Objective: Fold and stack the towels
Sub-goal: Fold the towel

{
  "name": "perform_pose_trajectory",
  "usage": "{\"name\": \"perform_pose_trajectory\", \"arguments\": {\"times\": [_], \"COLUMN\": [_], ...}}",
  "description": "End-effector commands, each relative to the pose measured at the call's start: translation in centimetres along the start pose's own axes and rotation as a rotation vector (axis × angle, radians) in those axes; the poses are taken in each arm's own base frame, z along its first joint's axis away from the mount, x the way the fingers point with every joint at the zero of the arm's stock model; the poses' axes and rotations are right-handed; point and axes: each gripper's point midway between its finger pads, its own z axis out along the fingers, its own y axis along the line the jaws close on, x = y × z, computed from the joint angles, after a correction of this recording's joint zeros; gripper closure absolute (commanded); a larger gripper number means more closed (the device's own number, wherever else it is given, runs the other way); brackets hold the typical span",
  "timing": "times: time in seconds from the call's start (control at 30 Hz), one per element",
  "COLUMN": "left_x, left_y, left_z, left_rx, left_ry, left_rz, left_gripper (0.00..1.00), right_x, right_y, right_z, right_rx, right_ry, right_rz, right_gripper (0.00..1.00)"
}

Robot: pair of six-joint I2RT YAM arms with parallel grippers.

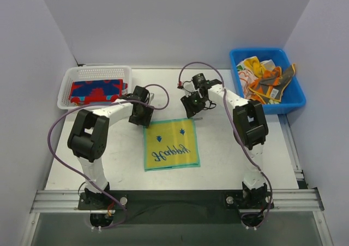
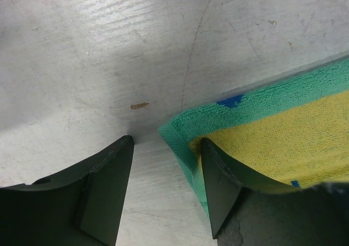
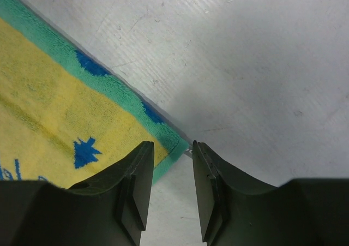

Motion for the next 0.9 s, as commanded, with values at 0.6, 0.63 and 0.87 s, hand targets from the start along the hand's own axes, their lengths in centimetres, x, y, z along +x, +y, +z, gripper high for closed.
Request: {"name": "perform_pose_trajectory", "arguments": {"times": [0.6,0.63,0.87], "left_x": [-0.1,-0.3,-1.3], "left_y": [0.9,1.0,0.1], "left_z": [0.3,0.1,0.1], "left_rx": [0.017,0.024,0.091], "left_ry": [0.019,0.013,-0.026], "left_rz": [-0.019,-0.029,-0.076], "left_gripper": [0.36,0.36,0.37], "right_x": [8.0,8.4,8.4], "right_y": [0.3,0.2,0.1], "right_z": [2.3,2.3,2.0], "right_rx": [0.048,0.057,0.066], "right_ry": [0.429,0.442,0.439], "right_rz": [-0.167,-0.167,-0.176], "right_gripper": [0.96,1.0,1.0]}}
